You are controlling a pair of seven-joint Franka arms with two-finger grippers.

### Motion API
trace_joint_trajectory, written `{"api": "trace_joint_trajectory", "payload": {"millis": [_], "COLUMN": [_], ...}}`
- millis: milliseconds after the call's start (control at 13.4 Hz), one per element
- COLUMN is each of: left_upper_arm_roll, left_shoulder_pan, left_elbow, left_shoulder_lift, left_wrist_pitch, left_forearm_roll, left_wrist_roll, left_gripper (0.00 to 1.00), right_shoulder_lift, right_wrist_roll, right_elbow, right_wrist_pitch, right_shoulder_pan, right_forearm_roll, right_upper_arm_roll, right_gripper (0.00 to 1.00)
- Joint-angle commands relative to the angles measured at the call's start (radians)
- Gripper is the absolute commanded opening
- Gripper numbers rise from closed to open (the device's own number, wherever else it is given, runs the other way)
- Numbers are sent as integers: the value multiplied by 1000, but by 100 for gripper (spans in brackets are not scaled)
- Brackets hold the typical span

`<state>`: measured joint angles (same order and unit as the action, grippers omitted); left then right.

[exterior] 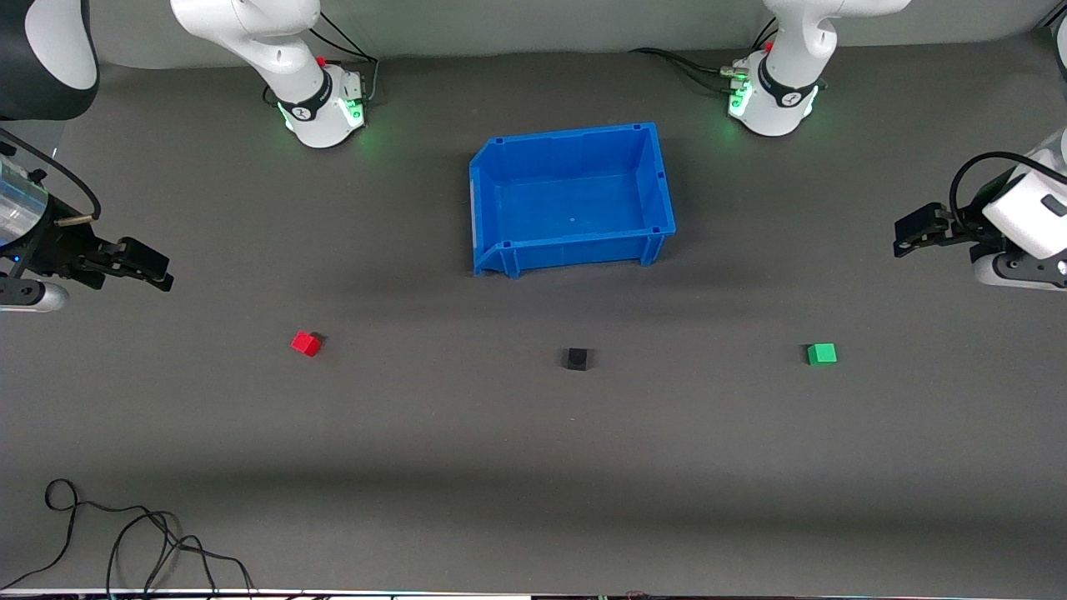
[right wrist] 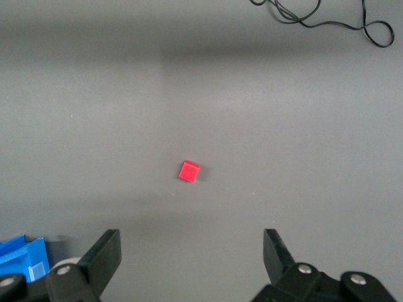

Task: Attach green and red cubes to black cube
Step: 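Move the right gripper toward the red cube while the left gripper reaches the green cube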

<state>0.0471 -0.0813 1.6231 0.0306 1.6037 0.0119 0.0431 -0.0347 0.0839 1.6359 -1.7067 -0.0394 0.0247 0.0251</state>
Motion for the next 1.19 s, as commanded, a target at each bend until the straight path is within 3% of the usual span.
{"api": "trace_joint_trajectory", "payload": {"millis": [0, 522, 896, 1119], "left_upper_arm_roll": [8, 10, 10, 10], "left_shoulder_pan": [-8, 64, 127, 179], "left_elbow": [-46, -58, -57, -39], "left_shoulder_lift": [28, 54, 94, 156], "left_wrist_pitch": [-22, 5, 58, 58], "left_forearm_roll": [-6, 48, 169, 287], "left_wrist_roll": [-179, -831, -1299, -1373], "left_gripper": [100, 100, 100, 100], "right_shoulder_lift": [-2, -28, -45, -88], "right_wrist_roll": [22, 28, 30, 68], "right_elbow": [-13, 28, 185, 255], "right_wrist_pitch": [25, 12, -195, -312], "right_shoulder_pan": [-4, -4, -4, -2], "right_forearm_roll": [17, -21, -37, -83], "right_upper_arm_roll": [-2, 2, 2, 4], "right_gripper": [100, 100, 100, 100]}}
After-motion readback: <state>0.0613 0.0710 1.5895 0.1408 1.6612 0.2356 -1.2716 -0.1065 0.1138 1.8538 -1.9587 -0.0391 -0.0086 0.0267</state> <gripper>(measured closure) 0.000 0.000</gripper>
